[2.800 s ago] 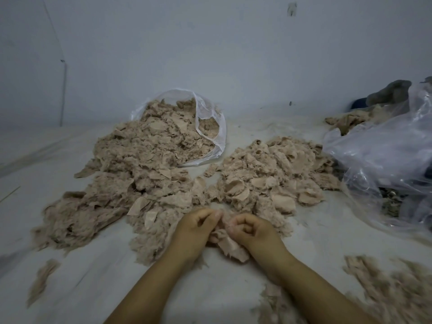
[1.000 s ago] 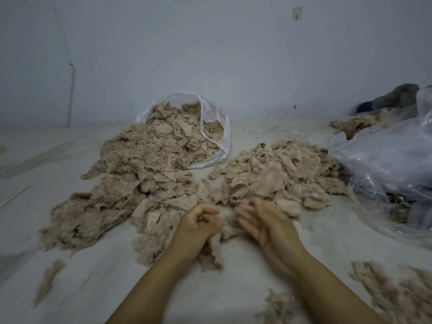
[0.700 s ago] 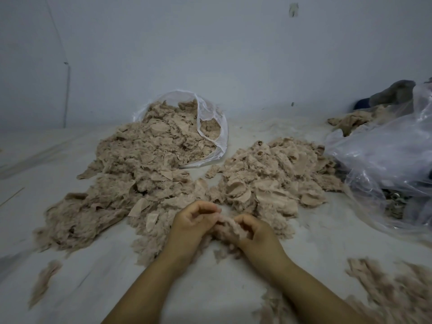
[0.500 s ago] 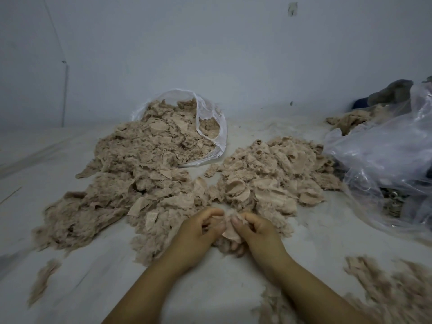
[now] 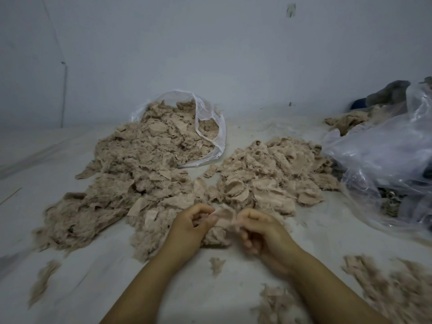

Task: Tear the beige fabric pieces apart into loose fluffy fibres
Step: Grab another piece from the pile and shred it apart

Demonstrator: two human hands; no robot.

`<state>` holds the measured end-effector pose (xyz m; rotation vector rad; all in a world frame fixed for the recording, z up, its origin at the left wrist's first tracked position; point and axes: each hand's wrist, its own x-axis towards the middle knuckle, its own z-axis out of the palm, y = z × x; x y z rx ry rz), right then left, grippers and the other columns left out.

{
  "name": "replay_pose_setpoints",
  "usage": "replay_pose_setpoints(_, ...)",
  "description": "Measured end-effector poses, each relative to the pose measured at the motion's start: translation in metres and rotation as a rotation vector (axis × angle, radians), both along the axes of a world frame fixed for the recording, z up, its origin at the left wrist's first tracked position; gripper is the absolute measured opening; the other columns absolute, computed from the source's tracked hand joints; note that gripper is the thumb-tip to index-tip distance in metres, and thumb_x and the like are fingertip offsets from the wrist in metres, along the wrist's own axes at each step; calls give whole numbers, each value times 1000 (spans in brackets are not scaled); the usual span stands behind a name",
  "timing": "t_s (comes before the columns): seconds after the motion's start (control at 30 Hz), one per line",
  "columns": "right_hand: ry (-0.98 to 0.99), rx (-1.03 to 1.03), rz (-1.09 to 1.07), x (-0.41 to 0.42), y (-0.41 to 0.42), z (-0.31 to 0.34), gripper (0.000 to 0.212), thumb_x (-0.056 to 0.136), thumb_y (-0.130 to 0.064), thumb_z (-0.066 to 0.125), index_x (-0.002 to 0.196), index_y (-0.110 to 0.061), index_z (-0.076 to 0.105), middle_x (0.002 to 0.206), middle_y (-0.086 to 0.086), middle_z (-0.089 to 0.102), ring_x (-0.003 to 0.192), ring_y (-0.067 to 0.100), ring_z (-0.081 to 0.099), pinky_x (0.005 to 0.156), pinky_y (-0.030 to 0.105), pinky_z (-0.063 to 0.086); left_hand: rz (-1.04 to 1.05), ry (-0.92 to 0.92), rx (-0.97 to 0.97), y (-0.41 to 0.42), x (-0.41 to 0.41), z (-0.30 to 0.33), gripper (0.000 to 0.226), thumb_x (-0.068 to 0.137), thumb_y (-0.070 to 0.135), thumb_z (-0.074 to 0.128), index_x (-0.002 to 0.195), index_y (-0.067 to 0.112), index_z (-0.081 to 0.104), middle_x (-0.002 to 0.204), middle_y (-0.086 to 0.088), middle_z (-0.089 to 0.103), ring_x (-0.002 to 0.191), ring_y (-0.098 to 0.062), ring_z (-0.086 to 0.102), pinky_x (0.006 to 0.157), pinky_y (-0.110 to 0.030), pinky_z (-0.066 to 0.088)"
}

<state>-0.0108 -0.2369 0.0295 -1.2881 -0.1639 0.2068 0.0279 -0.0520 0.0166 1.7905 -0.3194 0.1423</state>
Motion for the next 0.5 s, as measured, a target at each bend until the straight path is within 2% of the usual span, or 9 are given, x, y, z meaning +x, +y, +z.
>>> replay_pose_setpoints(0.07, -21, -137, 129, -4, -1, 1, 36, 83, -37, 64, 54, -18, 56, 50, 0, 50, 43, 12, 41, 41, 21, 31, 16, 28, -79, -1, -1, 2, 19, 83, 9, 69, 86, 27, 67, 81, 6, 70, 73, -5, 64, 63, -15, 50)
replay_pose_setpoints(0.13, -50, -303, 39, -5, 3, 1, 48, 81, -57, 63, 57, -17, 54, 52, 2, 48, 43, 12, 39, 42, 22, 31, 2, 61, -174, 1, -2, 4, 22, 81, 5, 70, 92, 24, 66, 82, 3, 70, 73, -6, 66, 62, -15, 51)
replay_pose_setpoints(0.23, -78, -363, -189, -5, 11, -4, 60, 58, -65, 71, 90, -16, 57, 77, 7, 59, 50, 8, 46, 45, 22, 36, -60, 74, -212, -1, -6, 7, 27, 78, 1, 71, 99, 17, 64, 90, -11, 70, 80, -16, 67, 74, -27, 55)
replay_pose_setpoints(0.3, -87, -344, -196, -5, 14, -6, 65, 55, -60, 75, 106, -23, 59, 90, 1, 66, 58, 3, 54, 50, 16, 40, -114, 76, -179, -3, -8, 7, 30, 77, 1, 72, 102, 17, 63, 87, -9, 70, 79, -17, 67, 74, -27, 55)
replay_pose_setpoints(0.33, -107, -329, -185, -5, 15, -7, 54, 62, -52, 77, 104, -21, 61, 82, -4, 68, 57, 1, 55, 50, 13, 41, -147, 79, -146, -4, -9, 6, 31, 77, 2, 73, 102, 18, 62, 83, -5, 71, 77, -15, 67, 72, -24, 55)
replay_pose_setpoints(0.4, -138, -242, -215, -3, 18, -5, 19, 80, -25, 72, 85, -10, 63, 55, -9, 61, 45, 0, 53, 44, 12, 40, -186, 73, -9, -6, -10, 4, 31, 77, 3, 74, 98, 23, 62, 72, 3, 69, 69, -9, 64, 67, -18, 51)
replay_pose_setpoints(0.43, -130, -165, -264, -1, 16, -5, 13, 85, -15, 68, 78, -8, 60, 48, -7, 57, 41, 2, 53, 40, 13, 40, -176, 64, 79, -6, -9, 3, 30, 76, 4, 74, 93, 26, 62, 66, 6, 66, 64, -4, 61, 63, -15, 47)
replay_pose_setpoints(0.5, -87, -16, -356, 2, 8, -4, 15, 85, -10, 64, 72, -9, 58, 49, -1, 54, 39, 8, 50, 36, 16, 37, -86, 55, 180, -2, -5, 2, 27, 75, 5, 76, 83, 26, 62, 57, 9, 59, 54, 0, 52, 58, -12, 42)
